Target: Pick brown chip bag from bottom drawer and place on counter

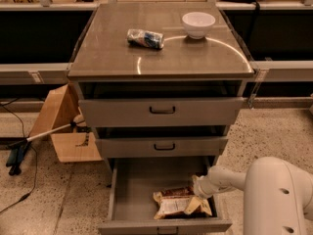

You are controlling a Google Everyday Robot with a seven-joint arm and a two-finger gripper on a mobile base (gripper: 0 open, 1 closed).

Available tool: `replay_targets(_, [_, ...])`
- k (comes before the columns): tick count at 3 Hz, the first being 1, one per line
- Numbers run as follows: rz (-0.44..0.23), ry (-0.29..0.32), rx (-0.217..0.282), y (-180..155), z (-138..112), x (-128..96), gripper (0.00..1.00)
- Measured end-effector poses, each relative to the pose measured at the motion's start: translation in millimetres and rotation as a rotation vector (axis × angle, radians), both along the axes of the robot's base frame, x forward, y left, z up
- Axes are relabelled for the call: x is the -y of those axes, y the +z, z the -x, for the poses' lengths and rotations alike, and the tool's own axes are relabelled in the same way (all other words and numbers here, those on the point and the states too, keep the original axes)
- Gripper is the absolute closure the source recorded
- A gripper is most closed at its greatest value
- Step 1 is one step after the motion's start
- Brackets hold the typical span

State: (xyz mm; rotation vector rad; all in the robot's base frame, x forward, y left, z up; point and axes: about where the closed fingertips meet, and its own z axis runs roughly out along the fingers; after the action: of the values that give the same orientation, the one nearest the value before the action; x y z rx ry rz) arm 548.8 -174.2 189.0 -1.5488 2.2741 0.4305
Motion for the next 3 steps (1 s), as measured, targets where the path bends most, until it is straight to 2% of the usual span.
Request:
replay_targets(1, [-0.009, 0.014, -0.004, -8.9, -11.6, -6.0, 0.0])
replay_targets(2, [-0.011, 0.019, -0.06, -30.6, -17.2, -7.3, 0.0])
replay_targets(3, [-0.011, 0.019, -0.06, -30.6, -17.2, -7.3, 0.0])
